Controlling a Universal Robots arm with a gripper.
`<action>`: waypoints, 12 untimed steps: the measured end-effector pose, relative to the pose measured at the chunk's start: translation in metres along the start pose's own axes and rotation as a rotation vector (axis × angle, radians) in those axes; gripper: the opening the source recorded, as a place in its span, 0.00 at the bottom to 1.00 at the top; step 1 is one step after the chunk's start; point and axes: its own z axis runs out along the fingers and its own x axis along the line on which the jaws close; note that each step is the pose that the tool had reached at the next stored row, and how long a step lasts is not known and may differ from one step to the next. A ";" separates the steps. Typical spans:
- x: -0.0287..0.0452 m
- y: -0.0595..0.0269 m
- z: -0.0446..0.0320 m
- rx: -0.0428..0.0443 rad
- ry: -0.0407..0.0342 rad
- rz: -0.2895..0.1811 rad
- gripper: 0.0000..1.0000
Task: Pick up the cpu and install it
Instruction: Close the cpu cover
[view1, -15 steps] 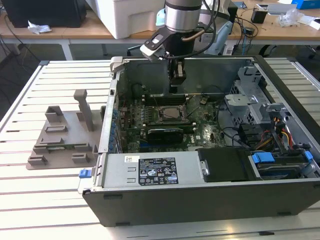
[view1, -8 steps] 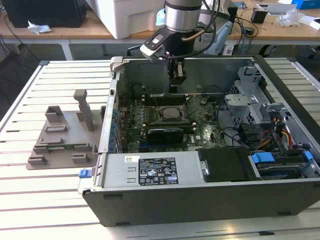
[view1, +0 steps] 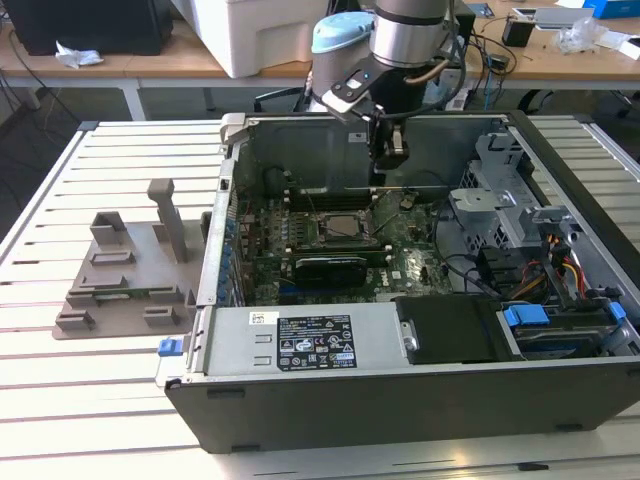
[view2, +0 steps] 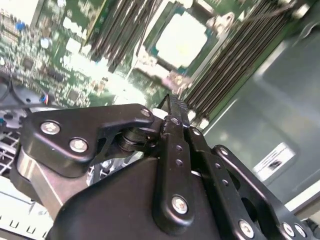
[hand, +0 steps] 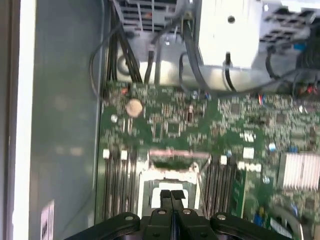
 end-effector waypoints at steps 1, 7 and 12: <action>0.0004 0.0046 0.0013 0.0020 0.0000 0.000 0.11; 0.0012 0.0508 0.0181 0.0235 0.0014 -0.001 0.11; 0.0019 0.0384 0.0293 0.0239 0.0020 -0.001 0.11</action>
